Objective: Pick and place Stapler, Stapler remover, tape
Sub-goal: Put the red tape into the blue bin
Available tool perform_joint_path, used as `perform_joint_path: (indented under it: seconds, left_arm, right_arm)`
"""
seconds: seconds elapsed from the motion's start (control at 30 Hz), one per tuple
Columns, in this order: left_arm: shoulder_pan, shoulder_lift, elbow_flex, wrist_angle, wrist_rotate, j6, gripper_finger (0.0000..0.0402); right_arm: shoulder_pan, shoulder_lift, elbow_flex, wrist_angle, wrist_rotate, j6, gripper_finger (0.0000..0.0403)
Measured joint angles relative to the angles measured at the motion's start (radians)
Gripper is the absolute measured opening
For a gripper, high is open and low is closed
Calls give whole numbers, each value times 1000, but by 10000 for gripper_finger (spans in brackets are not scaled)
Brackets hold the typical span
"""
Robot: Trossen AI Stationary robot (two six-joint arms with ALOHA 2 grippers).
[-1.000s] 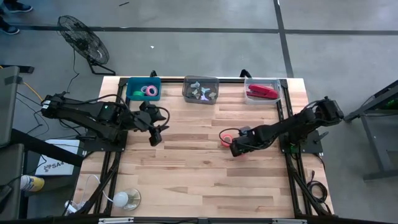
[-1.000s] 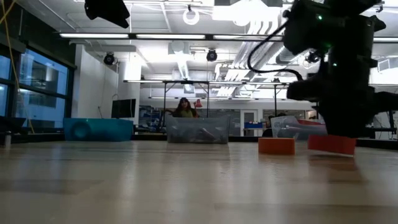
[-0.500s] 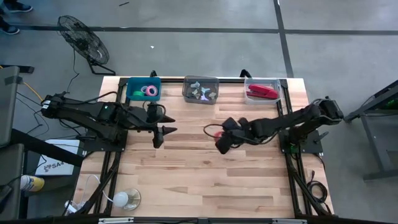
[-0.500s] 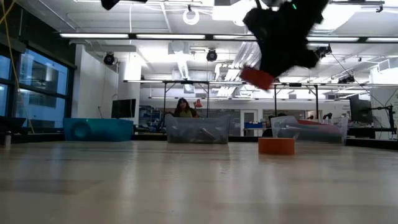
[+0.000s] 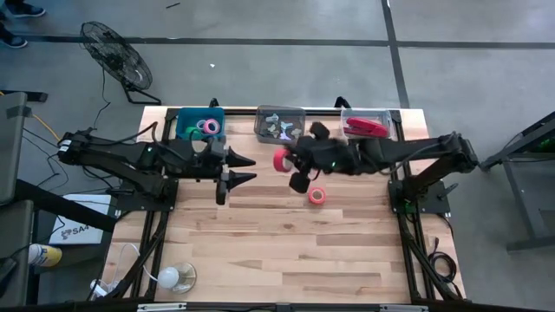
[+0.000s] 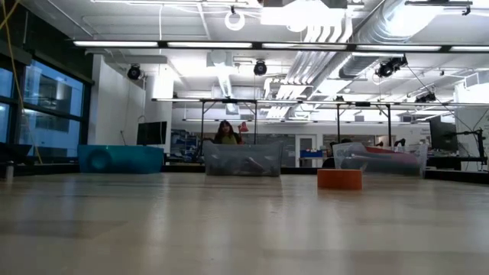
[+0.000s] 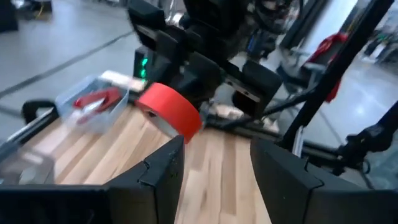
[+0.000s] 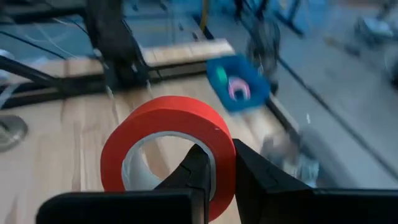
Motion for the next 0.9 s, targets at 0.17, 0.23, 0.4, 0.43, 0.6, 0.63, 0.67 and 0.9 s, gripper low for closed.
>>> perform_joint_path:
  seconds: [0.17,0.23,0.4,0.43,0.6,0.63,0.67,0.9]
  left_arm:
    - [0,19,1,105,19,14,182]
    - [10,26,0,116,16,18,182]
    - [44,59,-1,187,31,5,182]
    - [50,68,0,215,46,3,182]
    - [61,107,0,279,120,2,182]
    - [61,111,0,277,119,2,182]
    - [61,117,0,283,115,0,182]
    - [61,131,0,344,120,-20,181]
  right_arm:
    - [-39,0,61,111,-149,-195,32]
    - [-49,0,67,150,-202,-243,32]
    - [-60,0,67,180,-267,-309,32]
    - [-61,0,67,193,-282,-322,32]
    - [-67,0,67,265,-289,-375,32]
    - [-72,0,67,280,-295,-377,32]
    - [-79,0,67,286,-308,-378,32]
    - [-102,0,66,294,-344,-375,32]
